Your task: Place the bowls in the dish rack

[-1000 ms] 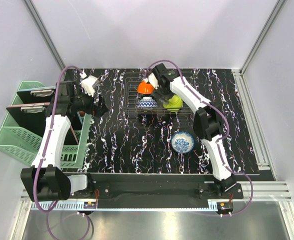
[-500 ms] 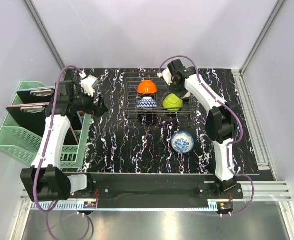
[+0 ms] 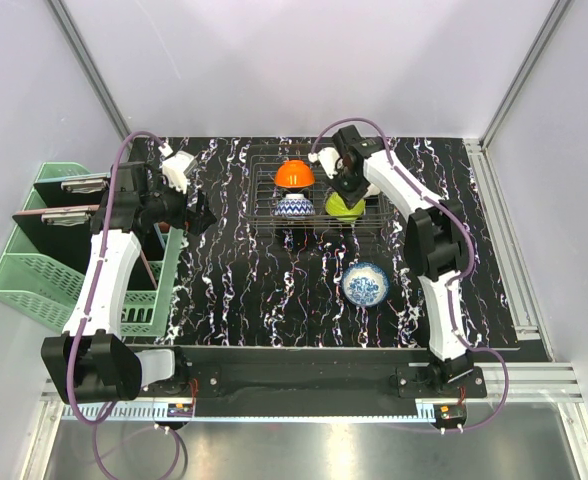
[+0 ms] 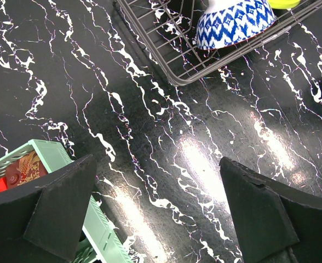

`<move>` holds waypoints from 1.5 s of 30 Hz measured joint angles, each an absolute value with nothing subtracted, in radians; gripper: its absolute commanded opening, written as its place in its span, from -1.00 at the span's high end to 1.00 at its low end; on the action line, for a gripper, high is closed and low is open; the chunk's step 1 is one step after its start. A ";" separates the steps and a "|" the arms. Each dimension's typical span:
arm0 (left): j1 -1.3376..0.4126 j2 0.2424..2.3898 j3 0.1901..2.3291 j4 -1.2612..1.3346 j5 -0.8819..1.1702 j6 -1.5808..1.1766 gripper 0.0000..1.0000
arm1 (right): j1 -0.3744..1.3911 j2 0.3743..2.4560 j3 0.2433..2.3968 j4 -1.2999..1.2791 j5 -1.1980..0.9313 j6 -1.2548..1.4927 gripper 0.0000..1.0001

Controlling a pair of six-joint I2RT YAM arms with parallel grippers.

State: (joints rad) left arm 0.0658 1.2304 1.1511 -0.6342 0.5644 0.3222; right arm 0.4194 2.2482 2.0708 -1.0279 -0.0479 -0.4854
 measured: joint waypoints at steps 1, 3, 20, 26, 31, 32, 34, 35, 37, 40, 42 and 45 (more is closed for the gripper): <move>0.066 1.230 1.151 -0.634 0.564 0.322 -0.98 | 0.420 2.253 2.074 -1.030 -0.051 -0.485 1.00; 0.066 1.230 1.151 -0.634 0.564 0.322 -0.98 | 0.420 2.262 2.074 -1.038 -0.054 -0.486 1.00; 0.066 1.230 1.151 -0.634 0.564 0.315 -0.98 | 0.420 2.461 2.339 -1.053 0.015 -0.512 1.00; 0.066 1.230 1.151 -0.634 0.564 0.314 -0.98 | 0.420 2.527 2.442 -1.052 0.056 -0.512 1.00; 0.066 1.230 1.151 -0.634 0.564 0.314 -0.98 | 0.419 2.553 2.472 -1.053 0.086 -0.512 1.00; 0.066 1.230 1.151 -0.634 0.564 0.314 -0.98 | 0.419 2.551 2.466 -1.053 0.082 -0.513 1.00; 0.066 1.230 1.151 -0.634 0.564 0.315 -0.98 | 0.419 2.535 2.429 -1.047 0.065 -0.516 1.00; 0.066 1.230 1.151 -0.634 0.564 0.315 -0.98 | 0.419 2.518 2.393 -1.046 0.049 -0.519 1.00; 0.066 1.230 1.151 -0.634 0.564 0.315 -0.98 | 0.419 2.484 2.329 -1.059 0.003 -0.524 1.00; 0.066 1.230 1.151 -0.634 0.564 0.315 -0.98 | 0.419 2.448 2.293 -1.093 -0.076 -0.528 1.00; 0.066 1.230 1.151 -0.634 0.564 0.314 -0.98 | 0.419 2.434 2.298 -1.107 -0.120 -0.528 1.00; 0.066 1.230 1.151 -0.634 0.564 0.314 -0.98 | 0.419 2.431 2.330 -1.119 -0.155 -0.527 1.00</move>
